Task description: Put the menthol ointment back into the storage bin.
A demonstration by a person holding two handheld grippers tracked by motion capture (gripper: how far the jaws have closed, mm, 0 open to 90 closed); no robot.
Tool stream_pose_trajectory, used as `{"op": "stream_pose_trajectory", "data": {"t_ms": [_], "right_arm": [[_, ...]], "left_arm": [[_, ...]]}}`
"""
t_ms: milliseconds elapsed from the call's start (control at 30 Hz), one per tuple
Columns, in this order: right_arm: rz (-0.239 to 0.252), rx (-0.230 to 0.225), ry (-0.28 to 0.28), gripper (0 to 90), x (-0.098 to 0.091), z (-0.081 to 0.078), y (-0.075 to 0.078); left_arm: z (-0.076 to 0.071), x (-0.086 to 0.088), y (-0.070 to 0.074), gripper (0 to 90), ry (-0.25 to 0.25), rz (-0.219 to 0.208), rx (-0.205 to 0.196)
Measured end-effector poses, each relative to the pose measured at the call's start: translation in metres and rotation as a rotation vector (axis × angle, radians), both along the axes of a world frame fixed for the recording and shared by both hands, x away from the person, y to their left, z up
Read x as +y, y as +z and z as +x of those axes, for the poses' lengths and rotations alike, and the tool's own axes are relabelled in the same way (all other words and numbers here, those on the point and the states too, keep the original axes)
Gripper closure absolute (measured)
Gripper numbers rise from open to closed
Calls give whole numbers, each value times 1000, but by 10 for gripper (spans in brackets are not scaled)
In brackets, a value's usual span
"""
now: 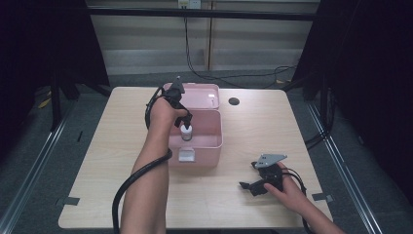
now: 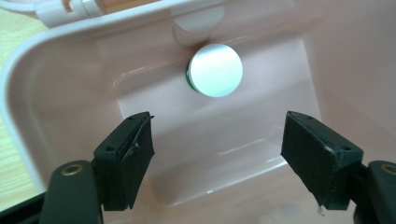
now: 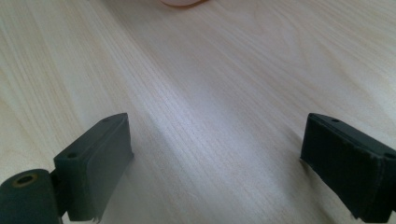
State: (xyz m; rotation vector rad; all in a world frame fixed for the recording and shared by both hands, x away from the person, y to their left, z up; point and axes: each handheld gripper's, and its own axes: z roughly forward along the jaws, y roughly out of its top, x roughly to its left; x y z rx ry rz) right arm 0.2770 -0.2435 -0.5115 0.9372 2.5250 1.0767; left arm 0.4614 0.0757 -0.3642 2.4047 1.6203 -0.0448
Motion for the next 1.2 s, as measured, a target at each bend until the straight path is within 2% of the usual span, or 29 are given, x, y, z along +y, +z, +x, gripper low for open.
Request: {"op": "stream_pose_trajectory", "data": {"t_ms": [133,467,767,1200], "right_arm": [[-1,3,0,82,0,0,0],[0,2,0,82,0,0,0],[0,4,-1,82,0,0,0],[-1,2,0,82,0,0,0]], "left_arm": [[-5,5,9,246,-1,-17,-7],[-13,15,25,249,-19,-18,3],[-22,27,40,249,-25,-40,-3],[-39,54,60,249,-26,-50,3]]}}
